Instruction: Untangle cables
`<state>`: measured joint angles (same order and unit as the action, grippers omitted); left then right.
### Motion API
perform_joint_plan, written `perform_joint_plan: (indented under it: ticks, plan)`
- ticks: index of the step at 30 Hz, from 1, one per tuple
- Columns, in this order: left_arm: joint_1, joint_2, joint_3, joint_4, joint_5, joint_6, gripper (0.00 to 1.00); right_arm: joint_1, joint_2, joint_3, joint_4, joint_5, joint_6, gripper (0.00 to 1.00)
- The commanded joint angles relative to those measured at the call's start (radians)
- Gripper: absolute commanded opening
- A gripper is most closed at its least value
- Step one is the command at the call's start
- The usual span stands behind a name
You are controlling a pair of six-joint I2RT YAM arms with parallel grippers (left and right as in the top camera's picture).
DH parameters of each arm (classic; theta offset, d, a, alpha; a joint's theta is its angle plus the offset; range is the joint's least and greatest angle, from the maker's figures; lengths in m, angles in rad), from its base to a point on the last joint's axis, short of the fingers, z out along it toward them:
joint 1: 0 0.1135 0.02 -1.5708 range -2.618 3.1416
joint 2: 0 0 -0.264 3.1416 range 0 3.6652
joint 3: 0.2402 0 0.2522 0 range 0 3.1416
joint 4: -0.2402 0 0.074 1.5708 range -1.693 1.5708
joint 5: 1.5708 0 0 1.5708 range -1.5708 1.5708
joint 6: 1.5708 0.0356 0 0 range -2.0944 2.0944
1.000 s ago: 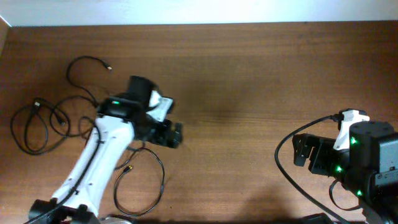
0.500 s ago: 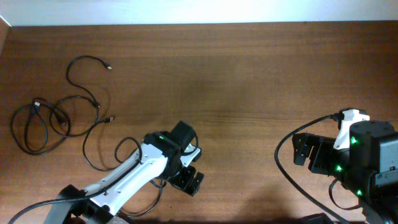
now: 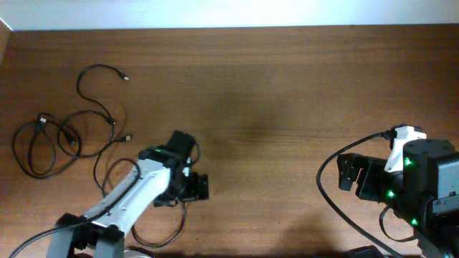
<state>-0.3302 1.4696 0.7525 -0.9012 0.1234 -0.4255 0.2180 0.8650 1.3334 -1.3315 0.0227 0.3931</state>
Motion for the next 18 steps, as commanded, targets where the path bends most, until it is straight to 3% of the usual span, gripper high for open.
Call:
perform_joint_plan:
  ticks: [1, 6, 13, 16, 18]
  plan:
    - [0.131, -0.004, -0.01, 0.043, -0.01, -0.06, 0.99, 0.005, 0.001, 0.013, 0.0, 0.012, 0.005, 0.98]
    - [0.232, -0.004, -0.003, 0.135, -0.184, -0.061, 0.99, 0.005, 0.001, 0.013, -0.019, 0.012, 0.005, 0.98]
    - [0.529, -0.004, 0.278, 0.089, -0.315, -0.04, 0.99, 0.004, 0.047, 0.013, -0.015, 0.012, 0.005, 0.98]
    - [0.561, -0.004, 0.372, 0.082, -0.292, 0.051, 0.99, 0.004, 0.069, 0.013, -0.013, 0.013, 0.005, 0.98]
    - [0.559, -0.004, 0.431, -0.004, -0.093, 0.155, 0.99, 0.004, 0.069, 0.013, 0.0, 0.013, 0.005, 0.98]
